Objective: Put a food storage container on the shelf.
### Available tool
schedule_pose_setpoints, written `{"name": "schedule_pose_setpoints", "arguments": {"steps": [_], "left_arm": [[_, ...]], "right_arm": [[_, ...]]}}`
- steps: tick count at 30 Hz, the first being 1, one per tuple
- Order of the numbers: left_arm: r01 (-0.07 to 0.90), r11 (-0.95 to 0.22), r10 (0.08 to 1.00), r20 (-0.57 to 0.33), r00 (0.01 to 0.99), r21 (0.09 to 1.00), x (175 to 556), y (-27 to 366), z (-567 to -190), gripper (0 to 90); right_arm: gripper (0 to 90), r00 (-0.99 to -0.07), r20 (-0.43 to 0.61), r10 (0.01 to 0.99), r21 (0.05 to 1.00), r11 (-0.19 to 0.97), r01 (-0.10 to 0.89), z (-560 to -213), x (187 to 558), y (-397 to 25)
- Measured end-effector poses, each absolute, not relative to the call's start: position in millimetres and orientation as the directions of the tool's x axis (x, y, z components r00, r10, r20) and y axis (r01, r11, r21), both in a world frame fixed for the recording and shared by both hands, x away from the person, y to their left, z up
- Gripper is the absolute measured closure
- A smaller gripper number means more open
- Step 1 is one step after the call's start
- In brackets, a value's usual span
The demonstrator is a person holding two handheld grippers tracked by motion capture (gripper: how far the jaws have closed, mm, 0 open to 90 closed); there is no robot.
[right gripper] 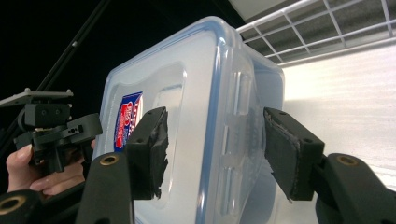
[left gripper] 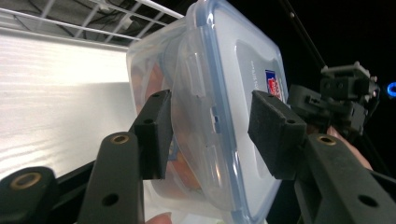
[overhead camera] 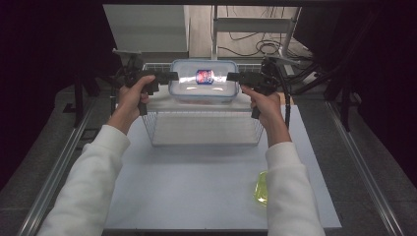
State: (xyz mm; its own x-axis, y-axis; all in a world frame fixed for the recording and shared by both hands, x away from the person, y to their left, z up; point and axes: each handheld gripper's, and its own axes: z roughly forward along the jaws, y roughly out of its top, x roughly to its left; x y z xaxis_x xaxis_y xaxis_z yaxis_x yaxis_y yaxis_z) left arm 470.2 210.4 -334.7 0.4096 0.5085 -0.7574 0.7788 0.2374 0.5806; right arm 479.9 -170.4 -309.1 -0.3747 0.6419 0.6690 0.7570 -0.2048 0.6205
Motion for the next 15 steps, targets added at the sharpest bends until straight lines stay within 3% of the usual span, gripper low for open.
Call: {"name": "schedule_pose_setpoints", "arguments": {"steps": [9,15], "left_arm": [[0.786,0.282,0.540,-0.768,0.344,0.550,478.4,205.2,-338.7,45.3],[0.755,0.292,0.553,-0.748,0.368,0.587,473.1,204.8,-333.5,31.4]], "right_arm": [[39.4,-0.297,0.716,0.631,0.565,-0.274,0.779,-321.1,491.0,-169.3],[33.6,-0.305,0.723,0.620,0.567,-0.279,0.775,-320.9,486.2,-171.0]]}}
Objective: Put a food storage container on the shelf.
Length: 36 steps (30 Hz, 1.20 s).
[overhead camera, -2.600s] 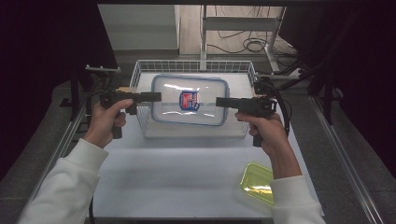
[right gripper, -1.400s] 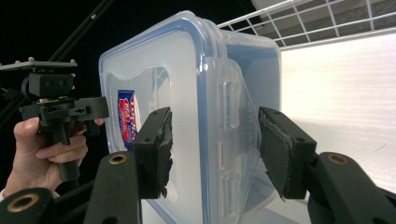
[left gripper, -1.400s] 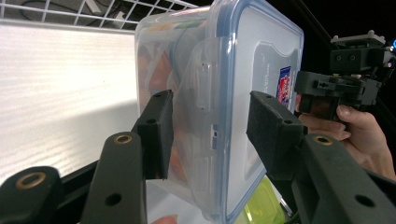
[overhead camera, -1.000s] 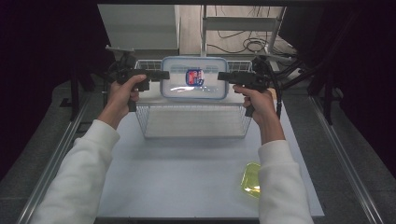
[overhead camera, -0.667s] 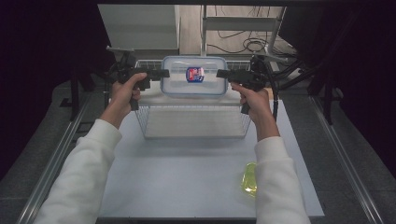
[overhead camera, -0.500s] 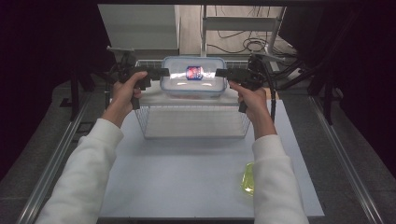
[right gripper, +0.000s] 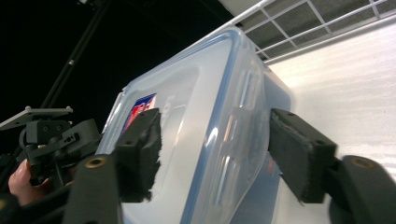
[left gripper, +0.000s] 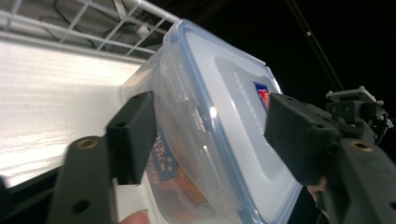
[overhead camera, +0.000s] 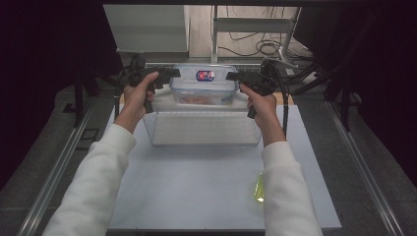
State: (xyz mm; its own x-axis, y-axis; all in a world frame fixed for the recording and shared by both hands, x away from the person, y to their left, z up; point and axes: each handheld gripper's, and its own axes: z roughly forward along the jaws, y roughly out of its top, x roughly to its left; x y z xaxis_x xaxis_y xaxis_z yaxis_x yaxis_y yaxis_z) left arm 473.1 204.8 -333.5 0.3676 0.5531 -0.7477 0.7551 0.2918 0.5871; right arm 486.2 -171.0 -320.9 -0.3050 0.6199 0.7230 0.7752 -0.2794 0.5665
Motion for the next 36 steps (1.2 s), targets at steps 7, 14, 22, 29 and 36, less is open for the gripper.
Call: {"name": "schedule_pose_setpoints", "arguments": {"steps": [7,14,22,29,36], "left_arm": [[0.678,0.238,0.601,-0.654,0.459,0.695,446.3,212.2,-320.5,29.7],[0.614,0.157,0.629,-0.558,0.542,0.773,411.8,214.3,-314.1,29.4],[0.602,0.050,0.641,-0.488,0.592,0.797,382.0,213.3,-326.0,28.4],[0.605,0.013,0.618,-0.482,0.621,0.796,365.2,217.1,-337.4,28.3],[0.611,-0.007,0.597,-0.487,0.638,0.792,359.3,214.5,-341.8,27.2]], "right_arm": [[31.7,-0.398,0.639,0.658,0.687,-0.257,0.679,-307.7,457.2,-187.9],[51.0,-0.495,0.463,0.735,0.790,-0.089,0.606,-295.3,420.5,-197.8],[88.3,-0.594,0.325,0.736,0.787,0.138,0.602,-313.7,404.8,-176.2],[88.9,-0.600,0.308,0.738,0.786,0.158,0.598,-326.7,413.0,-160.1],[88.8,-0.582,0.329,0.744,0.788,0.123,0.603,-334.2,420.8,-151.8]]}}
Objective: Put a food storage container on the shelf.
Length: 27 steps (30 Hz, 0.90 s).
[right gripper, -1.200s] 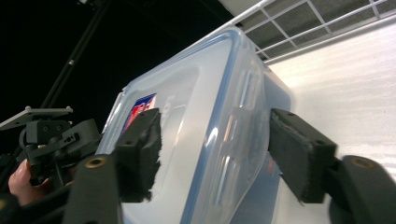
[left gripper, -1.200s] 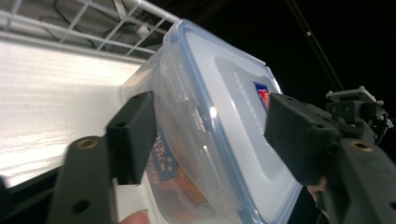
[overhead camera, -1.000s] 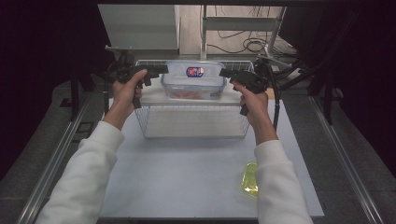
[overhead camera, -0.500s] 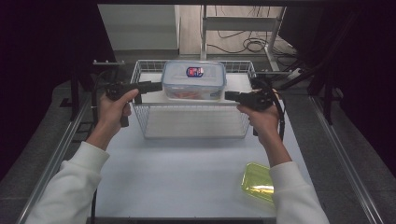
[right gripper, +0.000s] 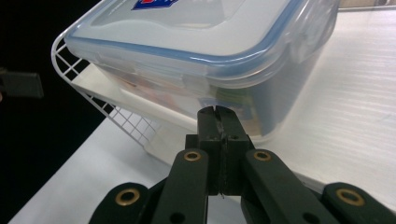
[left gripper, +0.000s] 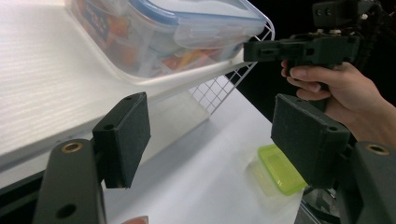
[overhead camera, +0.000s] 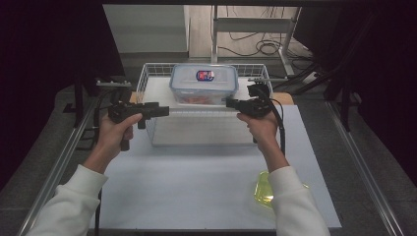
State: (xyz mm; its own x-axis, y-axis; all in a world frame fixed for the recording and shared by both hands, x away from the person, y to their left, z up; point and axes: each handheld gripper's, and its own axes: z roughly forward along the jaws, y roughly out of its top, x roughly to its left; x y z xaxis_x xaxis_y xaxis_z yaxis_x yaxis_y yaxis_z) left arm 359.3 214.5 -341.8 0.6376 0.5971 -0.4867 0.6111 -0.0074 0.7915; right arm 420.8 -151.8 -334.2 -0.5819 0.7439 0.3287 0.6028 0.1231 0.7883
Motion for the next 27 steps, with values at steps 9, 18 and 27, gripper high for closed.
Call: {"name": "schedule_pose_setpoints", "arguments": {"steps": [9,18,27], "left_arm": [[0.623,-0.014,0.596,-0.494,0.634,0.782,356.1,218.6,-347.0,26.1],[0.609,-0.047,0.615,-0.457,0.642,0.792,333.9,221.7,-352.0,25.9],[0.613,-0.093,0.615,-0.439,0.655,0.785,301.0,216.3,-374.5,25.3]], "right_arm": [[88.9,-0.564,0.340,0.752,0.786,0.103,0.610,-339.3,424.4,-149.7],[88.9,-0.614,0.316,0.723,0.807,0.135,0.575,-321.3,389.8,-171.4],[88.8,-0.633,0.300,0.714,0.805,0.166,0.569,-337.7,341.2,-200.8]]}}
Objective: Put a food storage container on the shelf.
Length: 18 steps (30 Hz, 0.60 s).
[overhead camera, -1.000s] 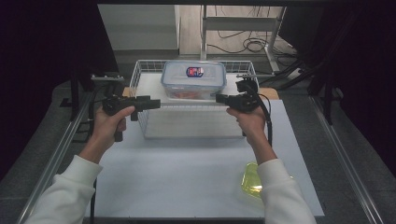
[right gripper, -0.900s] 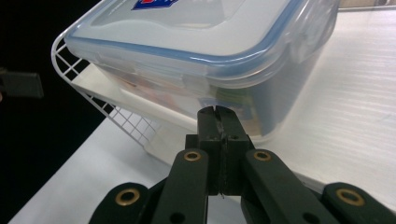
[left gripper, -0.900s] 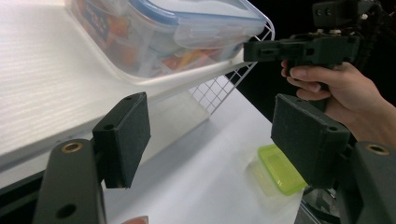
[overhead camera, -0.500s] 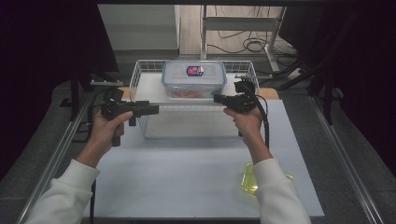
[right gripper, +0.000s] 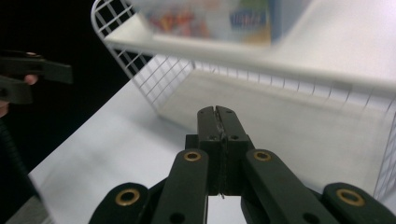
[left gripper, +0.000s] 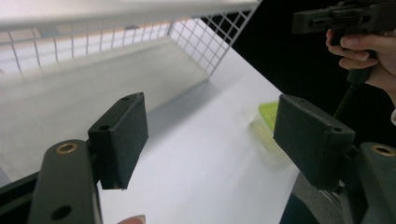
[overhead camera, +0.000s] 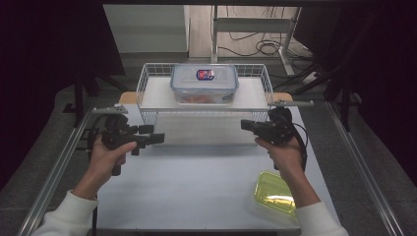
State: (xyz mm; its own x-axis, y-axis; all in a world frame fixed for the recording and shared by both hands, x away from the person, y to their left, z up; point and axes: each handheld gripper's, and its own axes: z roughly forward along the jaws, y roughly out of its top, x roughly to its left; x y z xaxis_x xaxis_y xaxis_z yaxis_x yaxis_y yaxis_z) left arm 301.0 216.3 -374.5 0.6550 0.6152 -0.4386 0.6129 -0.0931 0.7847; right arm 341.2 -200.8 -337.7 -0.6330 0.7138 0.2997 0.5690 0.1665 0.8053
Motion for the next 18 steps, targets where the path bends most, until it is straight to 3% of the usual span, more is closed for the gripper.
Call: {"name": "schedule_pose_setpoints", "arguments": {"steps": [10,18], "left_arm": [[0.623,-0.158,0.635,-0.404,0.659,0.766,275.2,204.7,-408.8,24.9],[0.644,-0.148,0.656,-0.412,0.632,0.751,264.8,207.2,-431.6,24.9]], "right_arm": [[88.7,-0.642,0.237,0.729,0.811,0.215,0.543,-370.5,291.3,-233.1],[88.6,-0.623,0.257,0.738,0.778,0.225,0.587,-394.7,287.7,-248.9]]}}
